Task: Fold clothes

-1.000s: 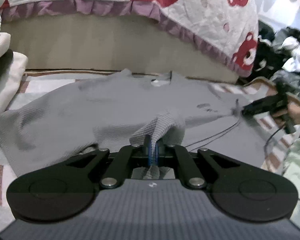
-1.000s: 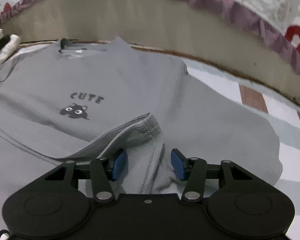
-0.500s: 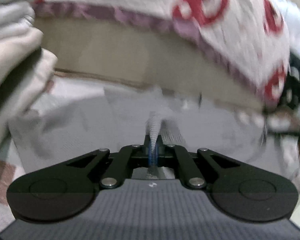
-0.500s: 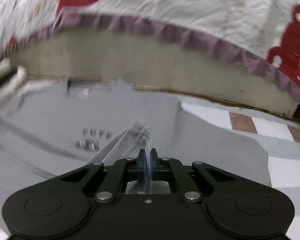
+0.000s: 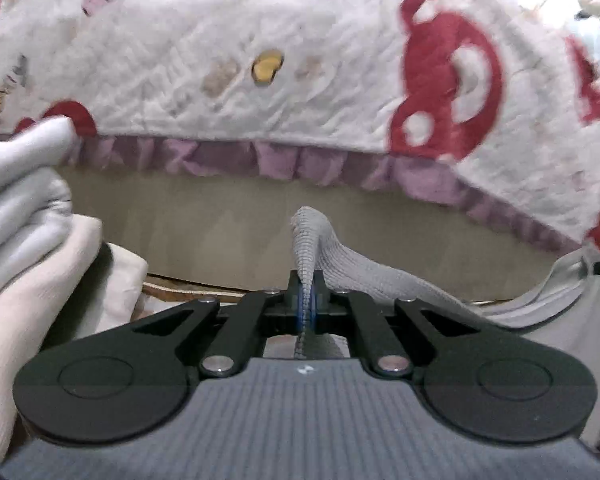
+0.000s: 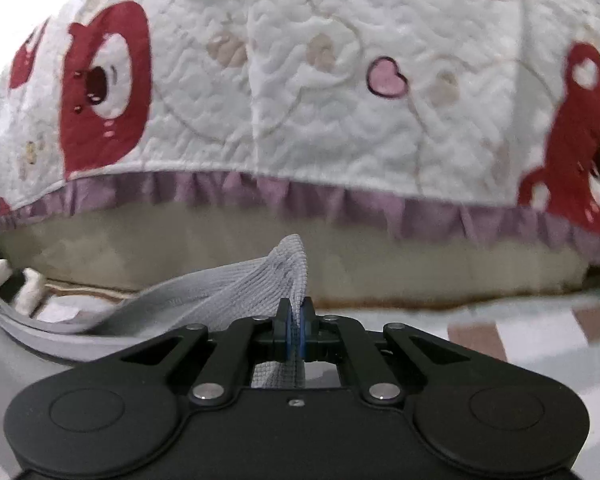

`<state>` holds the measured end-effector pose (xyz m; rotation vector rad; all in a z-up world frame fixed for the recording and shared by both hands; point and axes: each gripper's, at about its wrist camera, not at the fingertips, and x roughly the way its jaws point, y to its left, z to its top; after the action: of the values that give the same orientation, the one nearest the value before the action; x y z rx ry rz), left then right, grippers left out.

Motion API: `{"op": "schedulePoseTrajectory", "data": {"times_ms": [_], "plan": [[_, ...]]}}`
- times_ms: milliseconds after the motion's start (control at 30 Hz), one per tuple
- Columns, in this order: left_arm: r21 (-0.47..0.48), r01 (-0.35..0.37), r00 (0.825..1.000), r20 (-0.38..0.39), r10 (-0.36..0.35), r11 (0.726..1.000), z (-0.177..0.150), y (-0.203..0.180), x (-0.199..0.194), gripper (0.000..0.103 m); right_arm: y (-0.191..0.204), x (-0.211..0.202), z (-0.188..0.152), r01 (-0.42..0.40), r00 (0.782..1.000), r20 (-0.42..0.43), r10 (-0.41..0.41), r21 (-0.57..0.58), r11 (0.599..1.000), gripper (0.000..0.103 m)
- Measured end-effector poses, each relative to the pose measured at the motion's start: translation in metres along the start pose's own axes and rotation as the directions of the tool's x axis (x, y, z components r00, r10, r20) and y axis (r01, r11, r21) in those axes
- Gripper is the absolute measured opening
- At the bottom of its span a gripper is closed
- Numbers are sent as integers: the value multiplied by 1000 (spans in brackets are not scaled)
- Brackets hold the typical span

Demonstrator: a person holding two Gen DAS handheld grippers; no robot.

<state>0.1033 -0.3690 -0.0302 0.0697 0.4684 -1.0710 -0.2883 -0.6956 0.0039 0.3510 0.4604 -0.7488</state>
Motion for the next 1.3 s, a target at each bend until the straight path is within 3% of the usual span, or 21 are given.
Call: {"op": "schedulePoseTrajectory", "data": {"times_ms": [67,100,133,167,200,233,267,300,367,400,533,600,733,833,933,1067,1200,1233,1267,1300], "plan": [[-3,-55,994,-93,55,998,3,6,46,9,-1,30,8,55,998,-18,-55,-10,998,4],[0,-98,979,-177,97,995,0,10,73,13,-2,46,8,90,995,-37,-90,-1,996,5],[5,-155,953,-264,151,988,-4,14,94,18,-4,65,5,142,986,-83,-142,3,990,15],[-1,-202,924,-332,191,979,-12,17,105,24,-4,78,0,222,967,-128,-221,-6,975,31],[-17,-232,901,-380,208,973,-20,21,109,24,-3,89,-6,305,937,-170,-304,-20,952,37],[-52,-235,895,-400,196,971,-29,25,105,24,-2,100,-11,386,898,-211,-385,-39,922,38],[-104,-200,907,-395,144,974,-38,29,93,26,-3,98,-20,406,891,-220,-397,-7,914,39],[-154,-154,916,-392,83,976,-47,33,77,28,-5,92,-28,408,894,-220,-391,39,912,39],[-209,-104,915,-404,11,972,-64,37,42,31,-12,69,-51,280,944,-227,-240,165,946,38],[-221,-93,912,-411,-7,971,-72,38,24,31,-14,56,-61,235,956,-226,-188,203,951,38],[-254,-97,896,-444,-27,962,-102,37,-42,41,-19,-10,-108,106,978,-204,-45,297,949,38],[-292,-112,866,-497,-51,950,-112,36,-60,43,-21,-38,-131,78,979,-206,-7,337,938,38],[-405,-92,839,-523,-148,910,-129,28,-86,46,-23,-82,-181,86,982,-190,6,471,878,39],[-551,-76,826,-502,-257,831,-150,27,-86,46,-27,-97,-213,68,983,-177,52,610,789,43],[-623,-64,843,-452,-291,780,-158,25,-76,46,-32,-93,-232,32,984,-147,102,707,706,44],[-688,-85,891,-376,-254,721,-164,23,-65,46,-27,-76,-238,-32,986,-78,149,783,621,57],[-664,-118,921,-351,-169,738,-160,12,-61,46,-20,-58,-229,-24,997,-24,71,794,607,61],[-652,-130,927,-348,-143,747,-159,10,-61,46,-18,-56,-227,-5,999,-23,38,797,604,55],[-639,-141,932,-344,-117,756,-157,7,-62,42,-19,-54,-223,19,1000,-28,6,797,604,31],[-615,-148,935,-342,-93,774,-156,5,-63,21,-19,-54,-220,38,999,-30,-23,785,618,12]]}}
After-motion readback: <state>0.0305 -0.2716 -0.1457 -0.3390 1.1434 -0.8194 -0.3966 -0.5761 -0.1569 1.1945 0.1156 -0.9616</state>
